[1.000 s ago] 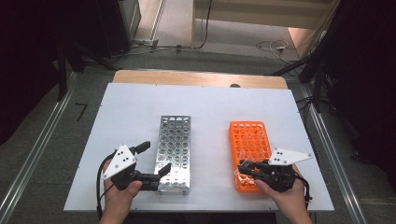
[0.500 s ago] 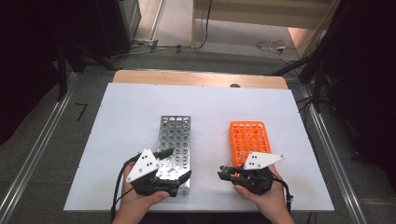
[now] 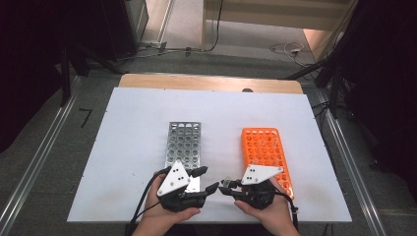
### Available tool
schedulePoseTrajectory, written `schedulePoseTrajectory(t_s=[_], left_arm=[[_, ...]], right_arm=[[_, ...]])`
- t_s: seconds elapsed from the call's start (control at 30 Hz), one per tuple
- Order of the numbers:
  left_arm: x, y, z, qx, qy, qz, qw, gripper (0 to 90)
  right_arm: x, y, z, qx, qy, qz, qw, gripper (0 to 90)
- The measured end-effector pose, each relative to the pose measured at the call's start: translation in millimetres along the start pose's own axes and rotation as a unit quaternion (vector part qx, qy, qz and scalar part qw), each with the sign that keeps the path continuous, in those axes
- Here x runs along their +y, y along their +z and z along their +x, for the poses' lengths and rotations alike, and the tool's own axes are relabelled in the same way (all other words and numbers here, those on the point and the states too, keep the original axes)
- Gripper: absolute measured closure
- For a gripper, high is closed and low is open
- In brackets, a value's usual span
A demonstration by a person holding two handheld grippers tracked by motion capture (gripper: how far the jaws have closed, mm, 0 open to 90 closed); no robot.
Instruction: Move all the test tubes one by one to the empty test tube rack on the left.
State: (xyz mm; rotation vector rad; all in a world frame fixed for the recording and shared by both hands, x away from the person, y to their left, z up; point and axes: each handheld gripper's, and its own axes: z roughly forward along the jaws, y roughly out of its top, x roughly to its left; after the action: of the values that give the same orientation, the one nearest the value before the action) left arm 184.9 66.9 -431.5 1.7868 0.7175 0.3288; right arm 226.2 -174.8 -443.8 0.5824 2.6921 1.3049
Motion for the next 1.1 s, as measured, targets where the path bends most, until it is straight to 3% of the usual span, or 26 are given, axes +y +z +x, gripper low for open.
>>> schedulePoseTrajectory(t_s=[0.2,0.47,0.63,1.1], left_arm=[[-1.0,6.5,-5.9,-0.025,0.005,0.003,0.9997,52.8],[-3.1,13.6,-11.9,-0.032,0.014,0.018,0.9992,61.5],[-3.0,15.0,-12.7,-0.043,0.006,0.018,0.9989,63.4],[-2.9,15.5,-14.2,-0.038,0.015,0.019,0.9990,72.7]], right_arm=[[1.4,6.9,5.6,0.003,-0.010,0.008,0.9999,74.2],[4.0,10.0,12.1,0.010,-0.025,0.009,0.9996,74.2],[4.9,10.7,14.5,0.013,-0.030,0.009,0.9994,74.2],[4.8,10.6,15.0,0.019,-0.032,0.008,0.9993,74.2]])
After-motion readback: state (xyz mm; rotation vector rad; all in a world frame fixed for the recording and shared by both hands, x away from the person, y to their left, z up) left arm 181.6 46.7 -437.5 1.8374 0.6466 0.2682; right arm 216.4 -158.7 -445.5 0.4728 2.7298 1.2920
